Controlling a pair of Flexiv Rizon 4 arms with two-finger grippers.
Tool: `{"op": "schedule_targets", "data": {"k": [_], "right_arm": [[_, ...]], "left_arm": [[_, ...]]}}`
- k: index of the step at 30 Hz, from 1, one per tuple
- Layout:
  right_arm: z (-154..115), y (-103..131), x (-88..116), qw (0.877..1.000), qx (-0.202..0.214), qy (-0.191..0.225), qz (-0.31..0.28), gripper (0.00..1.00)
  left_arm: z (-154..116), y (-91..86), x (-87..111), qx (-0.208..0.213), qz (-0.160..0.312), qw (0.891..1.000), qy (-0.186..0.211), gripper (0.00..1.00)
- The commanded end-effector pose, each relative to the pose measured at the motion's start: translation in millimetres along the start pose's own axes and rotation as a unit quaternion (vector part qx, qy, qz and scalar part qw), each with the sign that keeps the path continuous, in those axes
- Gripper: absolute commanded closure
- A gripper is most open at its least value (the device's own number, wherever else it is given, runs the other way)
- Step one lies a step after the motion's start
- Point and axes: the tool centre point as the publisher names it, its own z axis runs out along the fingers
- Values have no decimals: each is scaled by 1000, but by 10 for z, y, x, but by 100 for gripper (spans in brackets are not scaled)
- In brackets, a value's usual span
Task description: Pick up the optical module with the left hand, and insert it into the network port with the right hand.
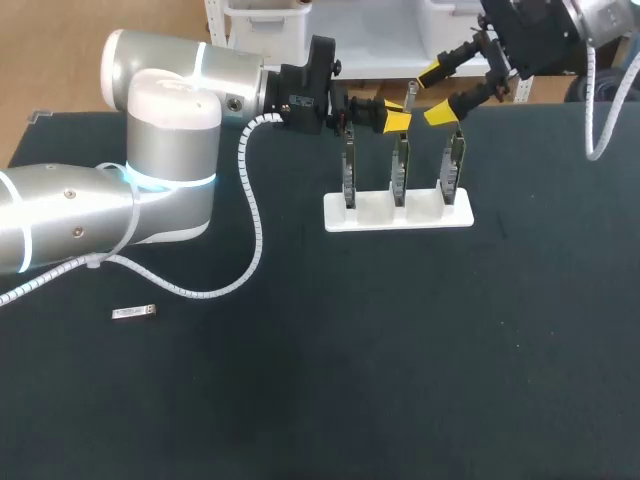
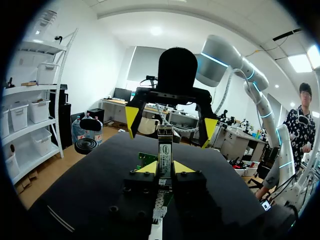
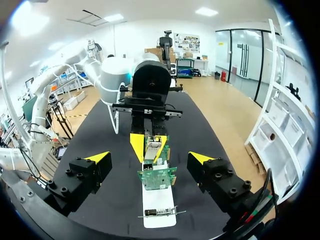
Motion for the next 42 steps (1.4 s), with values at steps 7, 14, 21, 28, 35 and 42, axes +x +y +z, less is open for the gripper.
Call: {"op": "schedule_targets", "data": {"k": [7,14,21,28,35,42], "right_arm": [[15,-103,-47,1000,-8,-19,-7,0],[65,-83,-77,1000,-14,-25,-7,0],[146,-39,-101,999,-23,-30,-8,0],[159,-28,-127,999,-26,-31,-11,0],[126,-29,-144,999,-26,-29,-14,0],[106,-22,-178,999,-33,-33,-22,0]], "left_arm": [[5,18,-7,1,0,1000,2,100],[5,18,-7,1,0,1000,2,100],[5,18,-7,1,0,1000,2,100],[5,18,-7,1,0,1000,2,100],[5,18,-7,1,0,1000,2,100],[5,18,-7,1,0,1000,2,100]]}}
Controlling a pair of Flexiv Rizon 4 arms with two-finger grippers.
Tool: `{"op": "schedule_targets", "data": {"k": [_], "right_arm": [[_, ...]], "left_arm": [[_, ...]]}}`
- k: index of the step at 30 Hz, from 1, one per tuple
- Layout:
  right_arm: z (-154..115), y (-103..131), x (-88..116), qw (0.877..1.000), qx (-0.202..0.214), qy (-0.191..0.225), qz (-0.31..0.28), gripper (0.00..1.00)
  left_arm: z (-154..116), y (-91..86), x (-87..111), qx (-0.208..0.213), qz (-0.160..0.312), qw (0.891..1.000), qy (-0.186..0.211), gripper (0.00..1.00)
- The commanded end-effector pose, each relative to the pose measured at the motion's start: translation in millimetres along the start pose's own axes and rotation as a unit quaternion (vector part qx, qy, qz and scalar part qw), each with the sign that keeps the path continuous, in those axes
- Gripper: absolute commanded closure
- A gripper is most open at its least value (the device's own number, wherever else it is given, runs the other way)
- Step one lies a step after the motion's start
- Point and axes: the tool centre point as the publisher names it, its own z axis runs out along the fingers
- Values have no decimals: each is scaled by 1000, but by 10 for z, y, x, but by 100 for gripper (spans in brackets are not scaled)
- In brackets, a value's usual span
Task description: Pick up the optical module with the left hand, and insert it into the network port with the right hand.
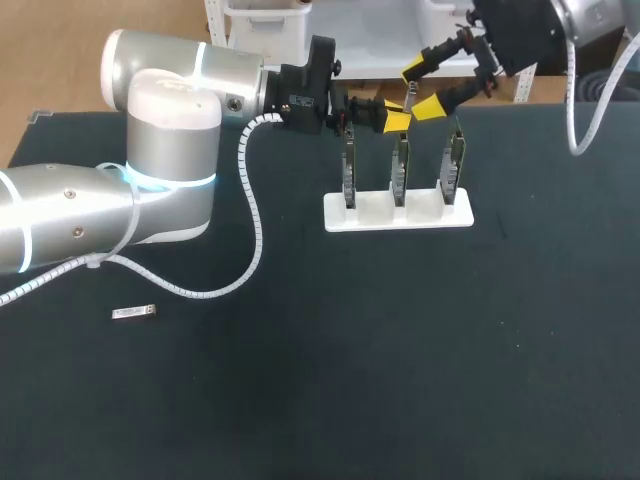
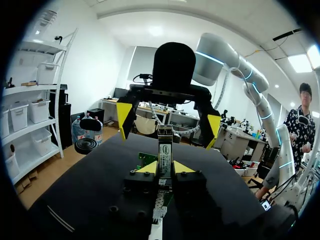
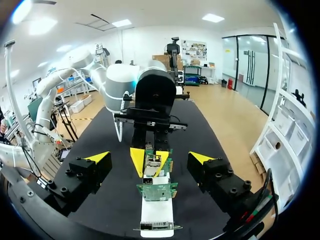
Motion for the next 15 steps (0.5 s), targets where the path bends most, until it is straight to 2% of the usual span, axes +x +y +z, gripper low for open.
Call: {"op": "schedule_targets", "data": {"k": [1,15], "right_arm": [[-12,-16,-18,1000,-4,-8,-3,0],[-13,-38,-40,1000,-13,-13,-4,0]], "left_arm": [[5,18,-7,1,0,1000,2,100],[5,18,-7,1,0,1000,2,100]]}}
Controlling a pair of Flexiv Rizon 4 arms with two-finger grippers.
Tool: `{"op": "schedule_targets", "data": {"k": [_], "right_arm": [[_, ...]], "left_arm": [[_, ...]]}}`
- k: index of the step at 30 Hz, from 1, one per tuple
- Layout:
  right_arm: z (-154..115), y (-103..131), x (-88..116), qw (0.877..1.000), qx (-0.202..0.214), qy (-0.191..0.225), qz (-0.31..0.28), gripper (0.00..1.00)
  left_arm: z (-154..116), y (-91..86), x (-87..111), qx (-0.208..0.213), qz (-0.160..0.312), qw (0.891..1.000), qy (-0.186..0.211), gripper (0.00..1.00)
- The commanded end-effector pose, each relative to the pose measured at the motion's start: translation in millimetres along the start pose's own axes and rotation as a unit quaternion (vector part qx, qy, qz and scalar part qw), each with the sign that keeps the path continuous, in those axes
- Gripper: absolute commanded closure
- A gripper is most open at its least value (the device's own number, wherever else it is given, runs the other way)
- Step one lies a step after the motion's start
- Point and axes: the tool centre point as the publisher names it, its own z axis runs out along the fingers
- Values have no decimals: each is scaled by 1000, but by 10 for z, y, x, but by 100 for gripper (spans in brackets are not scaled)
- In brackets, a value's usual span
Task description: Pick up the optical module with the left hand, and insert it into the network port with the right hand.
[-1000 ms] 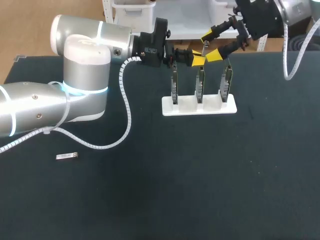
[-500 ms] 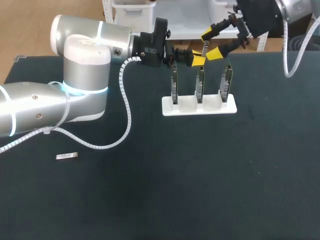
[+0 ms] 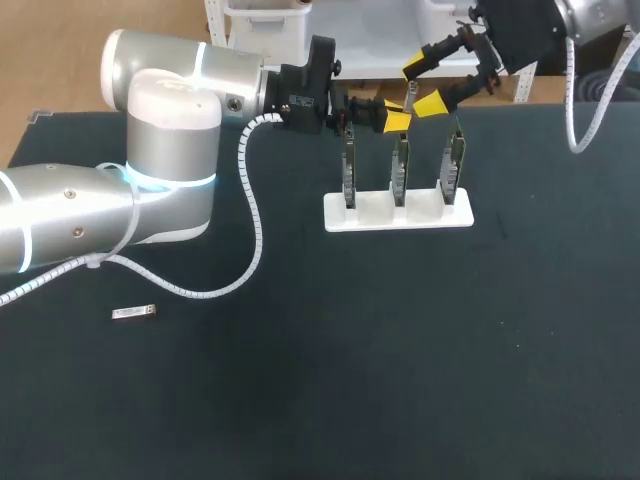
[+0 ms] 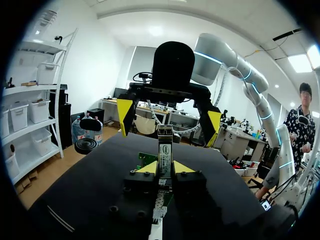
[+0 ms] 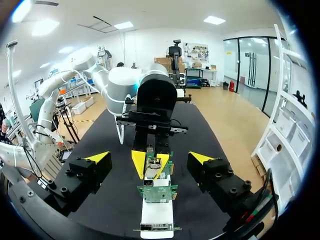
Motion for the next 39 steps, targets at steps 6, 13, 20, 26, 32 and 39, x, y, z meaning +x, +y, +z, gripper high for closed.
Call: {"op": "schedule_targets", "data": {"k": [6,13,20,26,32,39], "right_arm": [[15,-46,-16,1000,-8,-2,-4,0],[18,-55,-14,1000,-10,-1,-3,0],[22,-59,-9,1000,-12,-2,-4,55],[23,-57,-9,1000,-14,-1,-6,100],[24,-46,-6,1000,-14,0,-6,100],[35,-34,-9,1000,-17,2,-7,100]], "left_arm": [[5,18,-7,1,0,1000,2,100],[5,18,-7,1,0,1000,2,100],[5,18,-7,1,0,1000,2,100],[5,18,-7,1,0,1000,2,100],[5,18,-7,1,0,1000,2,100],[5,18,-7,1,0,1000,2,100]]}}
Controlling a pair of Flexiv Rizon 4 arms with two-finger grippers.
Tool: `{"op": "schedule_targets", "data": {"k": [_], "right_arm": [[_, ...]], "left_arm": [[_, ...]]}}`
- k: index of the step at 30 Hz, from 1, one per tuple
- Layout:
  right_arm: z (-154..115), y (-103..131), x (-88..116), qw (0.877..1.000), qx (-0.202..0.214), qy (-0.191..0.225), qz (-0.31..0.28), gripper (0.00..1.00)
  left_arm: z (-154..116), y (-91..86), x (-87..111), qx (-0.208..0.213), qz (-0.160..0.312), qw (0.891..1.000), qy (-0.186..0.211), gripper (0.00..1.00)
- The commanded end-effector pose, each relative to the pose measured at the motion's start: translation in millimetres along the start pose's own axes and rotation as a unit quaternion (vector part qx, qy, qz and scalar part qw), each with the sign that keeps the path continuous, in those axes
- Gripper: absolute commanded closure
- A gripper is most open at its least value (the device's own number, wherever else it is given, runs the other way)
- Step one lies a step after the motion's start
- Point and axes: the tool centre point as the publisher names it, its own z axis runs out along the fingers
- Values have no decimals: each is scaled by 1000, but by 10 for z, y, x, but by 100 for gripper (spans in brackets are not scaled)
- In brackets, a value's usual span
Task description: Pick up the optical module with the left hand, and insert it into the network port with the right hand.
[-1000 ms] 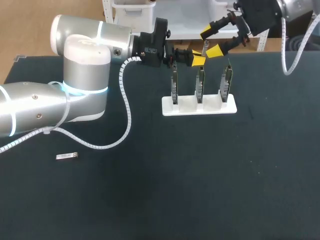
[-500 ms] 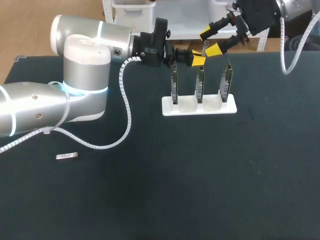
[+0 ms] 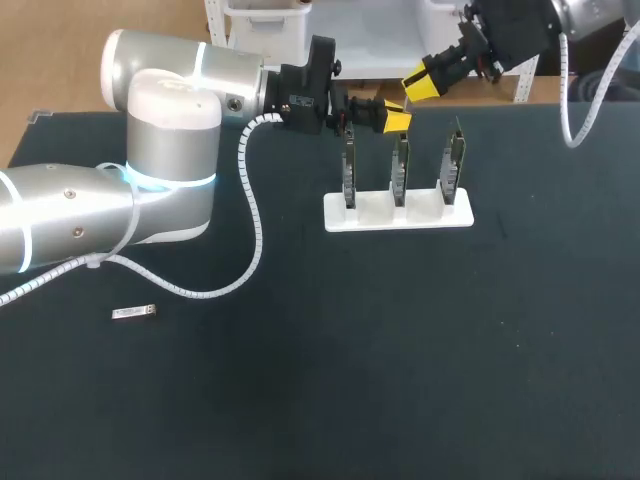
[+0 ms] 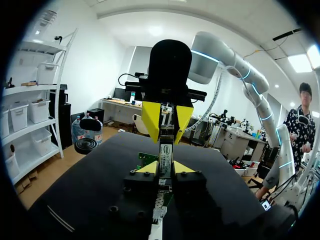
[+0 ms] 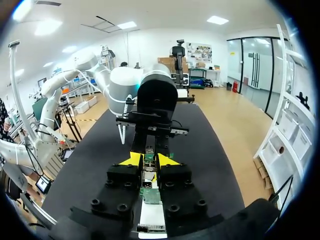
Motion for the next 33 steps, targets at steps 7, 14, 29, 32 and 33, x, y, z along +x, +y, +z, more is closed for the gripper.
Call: {"op": "schedule_targets", "data": {"k": [7,14,29,32,33], "right_arm": [[8,-3,2,1000,-3,1,-2,100],[11,-21,1,1000,-3,1,-3,100],[8,-39,7,1000,-2,-3,-5,100],[7,-40,9,1000,-3,-2,-5,100],[7,-40,9,1000,-3,-2,-5,100]], "left_arm": [[4,19,-8,1,-1,1000,2,100],[4,19,-8,1,-1,1000,2,0],[8,-9,-36,8,15,1000,0,0],[7,-39,-68,4,28,1000,10,0],[4,-43,-74,4,28,1000,10,0]]}}
